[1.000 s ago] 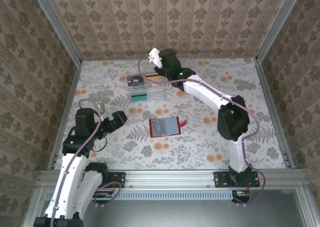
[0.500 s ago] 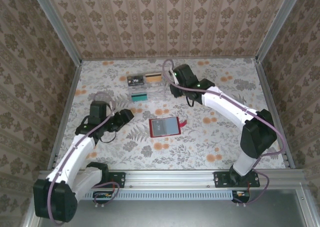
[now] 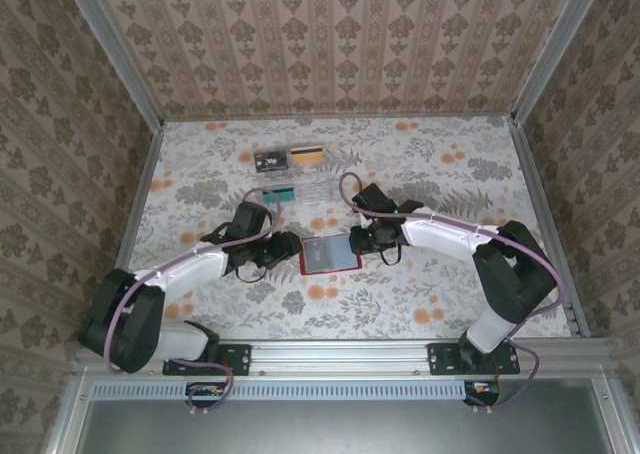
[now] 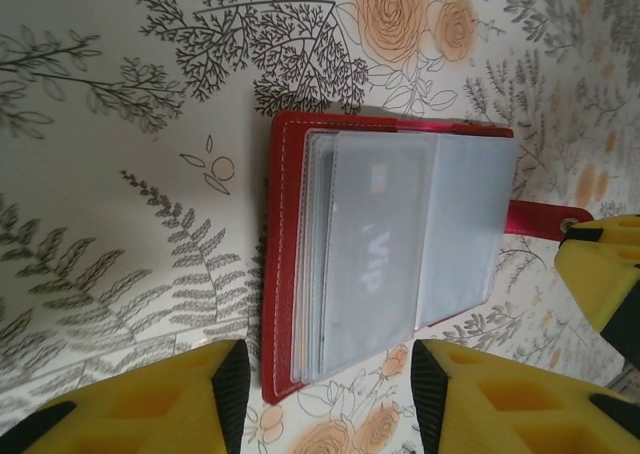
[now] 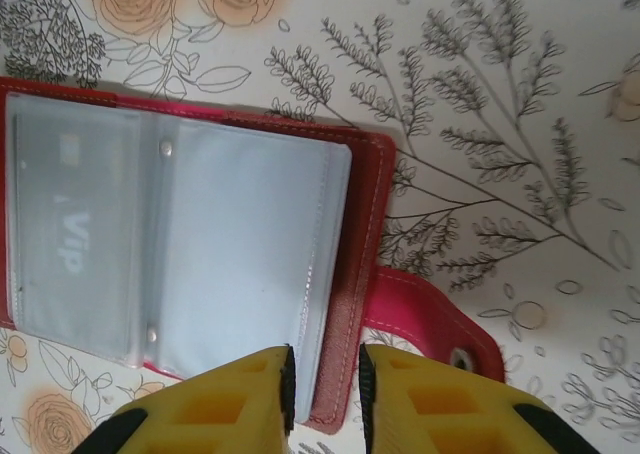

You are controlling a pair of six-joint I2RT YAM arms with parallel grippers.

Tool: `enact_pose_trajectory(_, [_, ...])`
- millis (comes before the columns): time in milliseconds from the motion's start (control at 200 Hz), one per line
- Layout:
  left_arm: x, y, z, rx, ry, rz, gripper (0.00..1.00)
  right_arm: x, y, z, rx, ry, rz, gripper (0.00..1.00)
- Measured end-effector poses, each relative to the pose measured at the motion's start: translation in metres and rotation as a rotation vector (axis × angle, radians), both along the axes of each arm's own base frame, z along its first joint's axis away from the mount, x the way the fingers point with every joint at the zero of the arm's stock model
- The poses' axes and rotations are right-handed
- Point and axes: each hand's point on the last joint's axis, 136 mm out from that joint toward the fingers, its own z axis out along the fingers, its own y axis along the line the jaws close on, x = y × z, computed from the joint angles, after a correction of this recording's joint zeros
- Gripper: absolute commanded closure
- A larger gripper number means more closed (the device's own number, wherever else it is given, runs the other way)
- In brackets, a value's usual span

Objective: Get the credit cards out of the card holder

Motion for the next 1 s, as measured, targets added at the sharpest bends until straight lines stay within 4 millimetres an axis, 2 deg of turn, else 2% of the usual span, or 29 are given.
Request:
enact_pose_trajectory(300, [0.011,-0.019,-0.003,-0.006,-0.004,-0.030,0.60,-0.012,0.008,-0.032,-0.003,0.069,-0.015,0.73])
enact_pose_trajectory(655, [0.015,-0.030,-0.015,0.004,0.029,-0.060,0.63,-0.015,0.019,-0.032,0.020,0.067,-0.027,0.73])
enact_pose_trajectory(1000, [0.012,-0.025,-0.025,0.061,0.048,-0.067,0.66,-0.016,0.020,-0.032,0.023,0.070,-0.035,0.73])
